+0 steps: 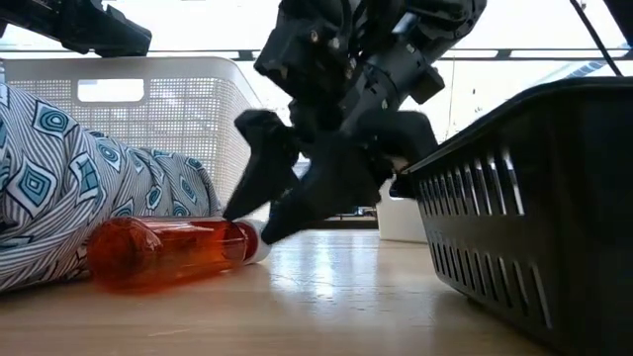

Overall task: Pick & place medical supplies in basket/bin
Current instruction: Put the red pill bottle into the black bin

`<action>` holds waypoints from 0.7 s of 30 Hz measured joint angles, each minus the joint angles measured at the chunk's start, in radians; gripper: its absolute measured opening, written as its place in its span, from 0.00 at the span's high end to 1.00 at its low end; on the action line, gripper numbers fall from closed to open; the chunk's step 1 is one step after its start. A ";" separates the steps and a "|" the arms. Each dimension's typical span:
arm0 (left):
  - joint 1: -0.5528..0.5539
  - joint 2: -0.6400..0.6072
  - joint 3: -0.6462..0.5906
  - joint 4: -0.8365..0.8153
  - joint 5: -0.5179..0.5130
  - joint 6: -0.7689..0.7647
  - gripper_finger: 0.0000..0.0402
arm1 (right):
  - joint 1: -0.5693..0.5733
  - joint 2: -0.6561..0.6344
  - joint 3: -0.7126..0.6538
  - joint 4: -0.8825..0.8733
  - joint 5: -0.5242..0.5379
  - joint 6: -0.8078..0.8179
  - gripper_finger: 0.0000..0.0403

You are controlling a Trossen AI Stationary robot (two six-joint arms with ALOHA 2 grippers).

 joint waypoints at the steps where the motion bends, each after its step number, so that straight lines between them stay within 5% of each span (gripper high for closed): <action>1: 0.000 0.000 0.000 0.000 0.000 0.000 0.99 | -0.001 0.008 0.000 -0.002 -0.001 -0.001 0.41; 21: 0.000 0.000 0.000 0.000 0.000 0.000 0.99 | -0.009 0.046 0.030 -0.024 0.000 -0.026 0.48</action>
